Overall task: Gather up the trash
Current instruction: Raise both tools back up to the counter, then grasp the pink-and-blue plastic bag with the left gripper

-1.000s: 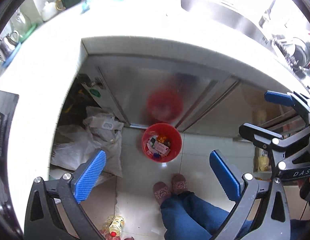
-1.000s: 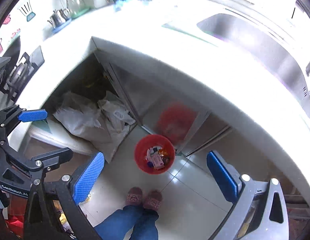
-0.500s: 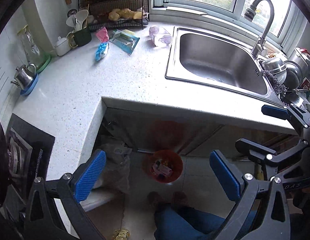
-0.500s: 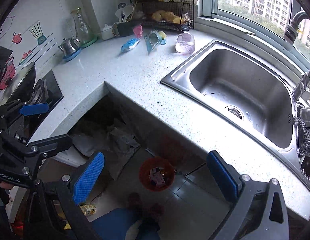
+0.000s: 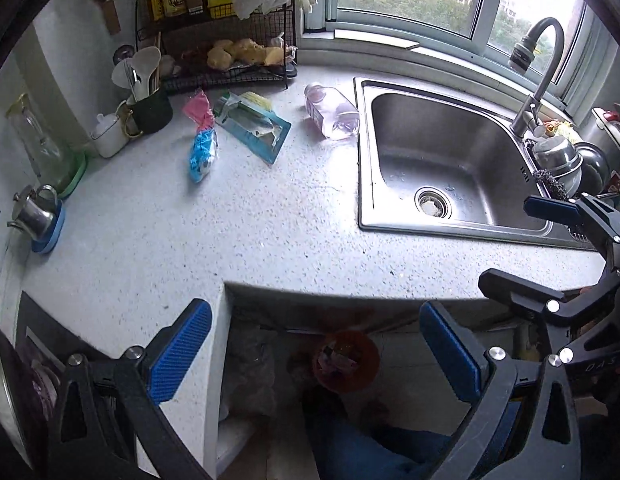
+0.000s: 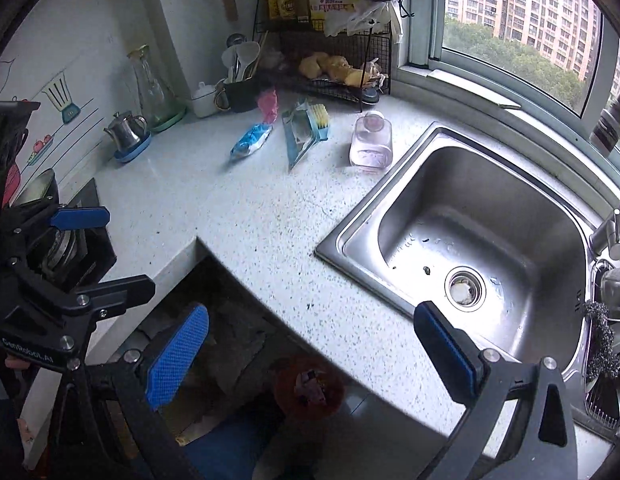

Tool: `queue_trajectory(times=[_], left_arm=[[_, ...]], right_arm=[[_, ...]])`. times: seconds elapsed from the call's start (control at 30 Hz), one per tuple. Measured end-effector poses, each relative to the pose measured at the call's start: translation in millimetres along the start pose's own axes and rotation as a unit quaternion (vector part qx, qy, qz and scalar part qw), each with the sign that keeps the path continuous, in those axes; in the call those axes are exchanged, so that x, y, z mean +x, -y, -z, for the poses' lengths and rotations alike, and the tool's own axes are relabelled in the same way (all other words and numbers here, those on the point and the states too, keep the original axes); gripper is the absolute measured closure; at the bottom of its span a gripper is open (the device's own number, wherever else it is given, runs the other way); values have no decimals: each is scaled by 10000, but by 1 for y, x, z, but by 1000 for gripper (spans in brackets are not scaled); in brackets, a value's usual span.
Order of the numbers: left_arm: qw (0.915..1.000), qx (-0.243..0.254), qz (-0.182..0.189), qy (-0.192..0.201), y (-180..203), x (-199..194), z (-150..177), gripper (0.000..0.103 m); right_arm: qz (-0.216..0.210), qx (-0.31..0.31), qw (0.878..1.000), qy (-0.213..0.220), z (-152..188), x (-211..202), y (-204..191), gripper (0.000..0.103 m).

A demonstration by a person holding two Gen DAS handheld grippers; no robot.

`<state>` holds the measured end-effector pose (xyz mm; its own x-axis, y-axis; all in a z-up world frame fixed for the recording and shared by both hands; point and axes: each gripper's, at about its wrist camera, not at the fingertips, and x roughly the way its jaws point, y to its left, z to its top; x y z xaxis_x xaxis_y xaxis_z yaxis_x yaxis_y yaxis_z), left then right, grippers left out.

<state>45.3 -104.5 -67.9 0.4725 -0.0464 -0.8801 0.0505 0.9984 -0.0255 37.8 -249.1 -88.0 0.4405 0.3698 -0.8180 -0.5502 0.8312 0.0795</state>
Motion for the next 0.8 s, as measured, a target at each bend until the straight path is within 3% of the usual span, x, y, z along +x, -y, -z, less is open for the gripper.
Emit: queue_trajectory(times=[0.27, 0.53, 0.8], left_arm=[[9971, -221, 721, -58, -65, 37, -85, 0], [9972, -97, 687, -267, -120, 83, -151, 0], [9952, -248, 624, -717, -168, 145, -179, 0]], right_arm=[[215, 437, 9988, -4, -67, 38, 9, 1], [523, 862, 9948, -172, -125, 80, 26, 1], [722, 1067, 9904, -503, -168, 122, 40, 1]])
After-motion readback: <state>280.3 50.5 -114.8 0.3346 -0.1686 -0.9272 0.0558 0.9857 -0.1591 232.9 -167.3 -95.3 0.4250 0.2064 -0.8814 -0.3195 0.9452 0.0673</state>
